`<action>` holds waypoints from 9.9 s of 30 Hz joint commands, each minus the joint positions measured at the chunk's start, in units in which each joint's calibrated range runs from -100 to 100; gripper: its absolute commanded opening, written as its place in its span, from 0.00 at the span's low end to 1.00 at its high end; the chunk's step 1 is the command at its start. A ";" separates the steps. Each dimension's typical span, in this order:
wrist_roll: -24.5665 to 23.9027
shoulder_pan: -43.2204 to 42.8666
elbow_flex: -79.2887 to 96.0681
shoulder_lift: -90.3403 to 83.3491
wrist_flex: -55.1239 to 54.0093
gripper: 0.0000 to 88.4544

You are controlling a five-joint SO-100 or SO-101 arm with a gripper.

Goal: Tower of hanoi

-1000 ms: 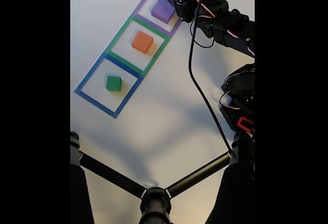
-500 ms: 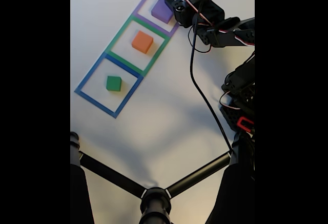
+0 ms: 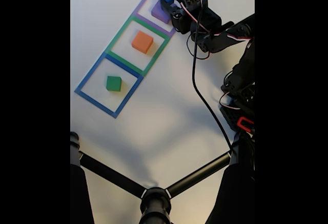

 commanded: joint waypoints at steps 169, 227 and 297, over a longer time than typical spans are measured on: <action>0.19 -46.66 1.91 -1.15 0.27 0.50; 0.19 -51.61 -4.82 9.98 -1.27 0.24; 0.19 -43.00 -39.89 -30.88 88.00 0.08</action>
